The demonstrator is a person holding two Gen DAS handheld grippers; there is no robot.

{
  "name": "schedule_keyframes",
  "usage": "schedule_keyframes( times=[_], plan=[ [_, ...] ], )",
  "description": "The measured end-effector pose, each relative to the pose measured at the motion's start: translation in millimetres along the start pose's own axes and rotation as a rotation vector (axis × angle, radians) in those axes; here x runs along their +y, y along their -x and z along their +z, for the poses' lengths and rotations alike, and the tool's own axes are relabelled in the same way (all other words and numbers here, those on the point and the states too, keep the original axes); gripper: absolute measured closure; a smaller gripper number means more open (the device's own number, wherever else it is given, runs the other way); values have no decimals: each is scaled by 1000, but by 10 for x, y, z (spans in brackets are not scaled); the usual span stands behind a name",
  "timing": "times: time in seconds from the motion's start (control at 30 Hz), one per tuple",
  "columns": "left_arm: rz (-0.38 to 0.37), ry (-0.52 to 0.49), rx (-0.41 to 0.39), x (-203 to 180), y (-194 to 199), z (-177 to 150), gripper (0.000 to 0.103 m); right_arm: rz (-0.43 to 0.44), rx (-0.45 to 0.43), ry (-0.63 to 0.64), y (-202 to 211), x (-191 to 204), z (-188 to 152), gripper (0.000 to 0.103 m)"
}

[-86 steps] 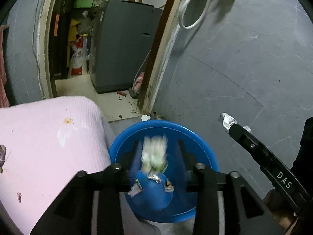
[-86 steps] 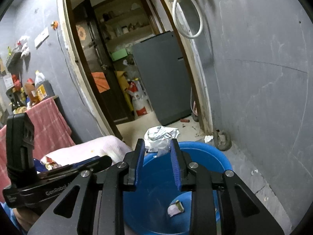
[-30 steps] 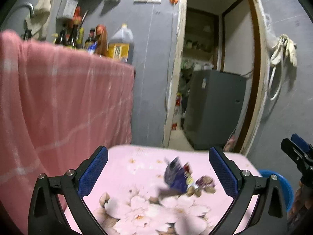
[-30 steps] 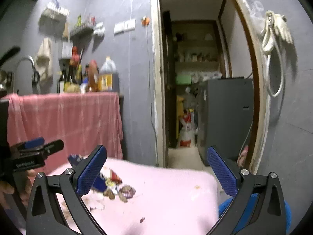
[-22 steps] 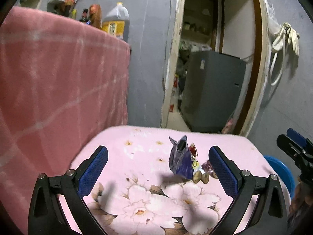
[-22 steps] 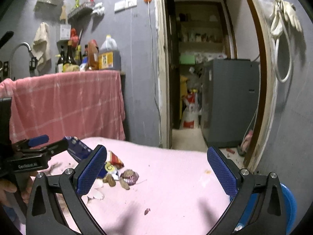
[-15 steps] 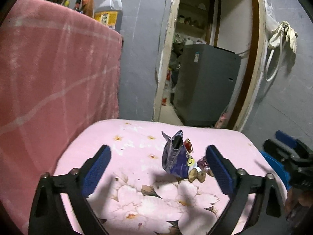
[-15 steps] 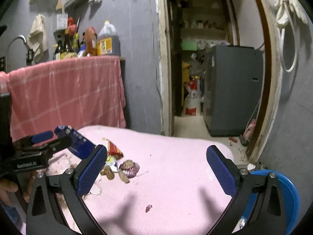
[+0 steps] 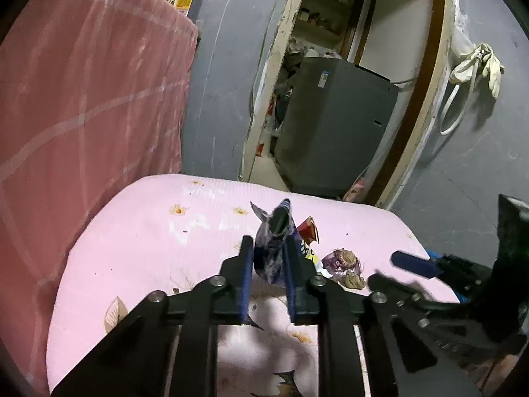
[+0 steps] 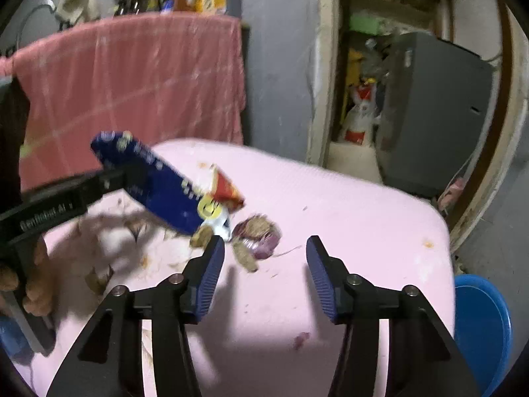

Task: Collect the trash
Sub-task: 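Grasp the blue snack wrapper with the left tool while the right tool grasps a brown piece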

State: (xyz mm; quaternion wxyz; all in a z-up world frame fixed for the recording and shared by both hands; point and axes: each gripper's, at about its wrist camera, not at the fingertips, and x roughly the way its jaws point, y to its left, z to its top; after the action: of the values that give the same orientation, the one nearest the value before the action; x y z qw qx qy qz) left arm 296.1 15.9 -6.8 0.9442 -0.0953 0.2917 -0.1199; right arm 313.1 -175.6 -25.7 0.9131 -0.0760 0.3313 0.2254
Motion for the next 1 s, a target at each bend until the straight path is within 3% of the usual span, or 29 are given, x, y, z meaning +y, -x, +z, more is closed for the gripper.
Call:
schedule_keyframes(
  times=[0.13, 0.33, 0.73, 0.93, 1.0],
  plan=[
    [7, 19, 16, 11, 14, -14, 93, -3, 60, 34, -113, 80, -9, 65],
    [16, 57, 42, 49, 19, -55, 94, 26, 126, 26, -236, 38, -20, 70],
    [18, 62, 54, 48, 9, -103, 95, 60, 171, -5, -330, -7, 39, 71],
    [10, 60, 49, 42, 10, -118, 95, 62, 175, 9, -350, 19, 57, 90],
    [9, 60, 46, 33, 12, -128, 95, 61, 172, 8, -352, 30, 55, 91]
  ],
)
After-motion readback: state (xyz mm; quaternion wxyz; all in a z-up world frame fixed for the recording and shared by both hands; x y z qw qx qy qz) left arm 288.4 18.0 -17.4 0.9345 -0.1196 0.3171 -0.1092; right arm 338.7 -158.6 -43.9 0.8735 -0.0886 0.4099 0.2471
